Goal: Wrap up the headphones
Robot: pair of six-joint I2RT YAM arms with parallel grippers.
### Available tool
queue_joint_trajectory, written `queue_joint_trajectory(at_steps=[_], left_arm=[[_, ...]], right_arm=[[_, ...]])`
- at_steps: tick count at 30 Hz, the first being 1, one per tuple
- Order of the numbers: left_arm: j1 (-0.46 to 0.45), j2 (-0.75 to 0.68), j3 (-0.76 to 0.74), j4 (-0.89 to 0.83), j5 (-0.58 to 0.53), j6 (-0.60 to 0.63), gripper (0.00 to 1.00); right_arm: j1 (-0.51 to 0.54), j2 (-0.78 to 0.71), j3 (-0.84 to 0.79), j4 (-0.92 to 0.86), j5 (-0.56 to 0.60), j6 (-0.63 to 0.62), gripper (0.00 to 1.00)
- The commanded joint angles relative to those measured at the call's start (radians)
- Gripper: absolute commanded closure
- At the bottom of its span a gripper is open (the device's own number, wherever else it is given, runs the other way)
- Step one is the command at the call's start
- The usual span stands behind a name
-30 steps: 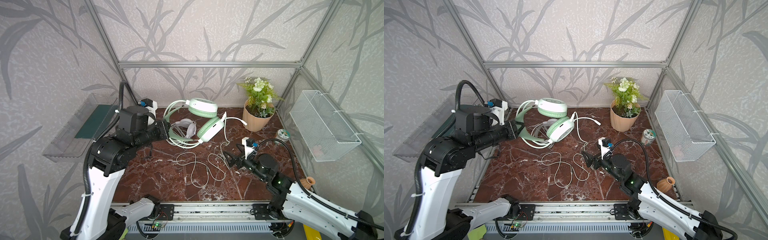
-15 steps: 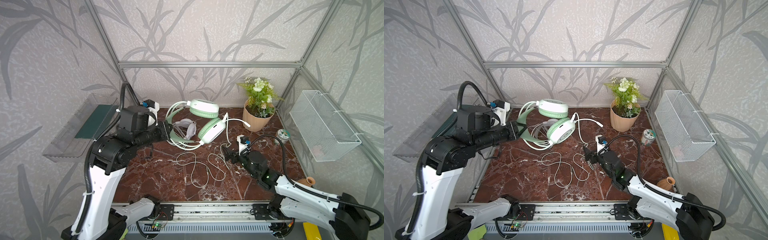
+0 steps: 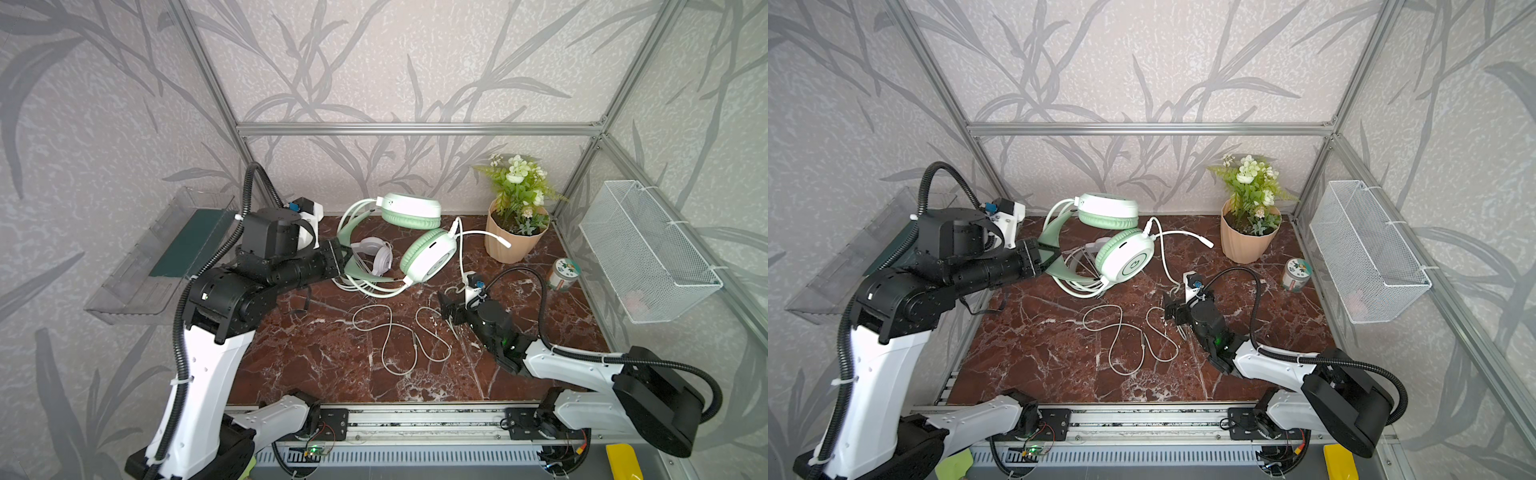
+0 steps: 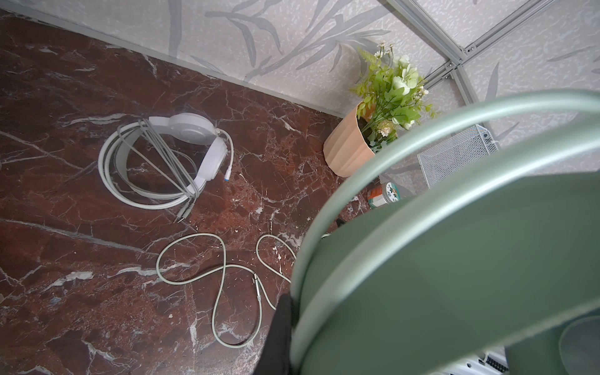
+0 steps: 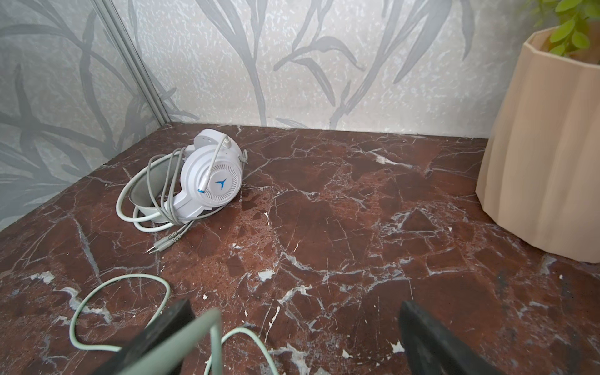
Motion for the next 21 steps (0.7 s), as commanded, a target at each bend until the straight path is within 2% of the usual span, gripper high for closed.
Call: queue_joint_trajectory(at_steps=[1, 4, 9, 11, 16, 21], left_arm=[[0.006, -0.021, 0.034, 0.077, 0.036, -0.039, 1.00], [0.009, -0.022, 0.031, 0.080, 0.039, -0.040, 1.00], [0.012, -0.025, 0.030, 0.080, 0.037, -0.036, 1.00], [0.012, -0.027, 0.030, 0.081, 0.042, -0.037, 1.00], [0.017, -0.032, 0.035, 0.081, 0.039, -0.035, 1.00], [0.021, -0.026, 0.041, 0.081, 0.040, -0.036, 1.00]], right_arm=[[-0.001, 0.007, -0.017, 0.074, 0.023, -0.007, 0.02], [-0.001, 0.009, -0.018, 0.083, 0.010, -0.010, 0.06], [-0.001, -0.003, -0.021, 0.079, -0.037, -0.011, 0.31], [-0.001, -0.013, -0.024, 0.066, -0.046, -0.004, 0.38], [-0.001, -0.030, -0.045, 0.049, -0.087, 0.027, 0.50], [-0.001, -0.045, -0.083, 0.052, -0.141, 0.080, 0.56]])
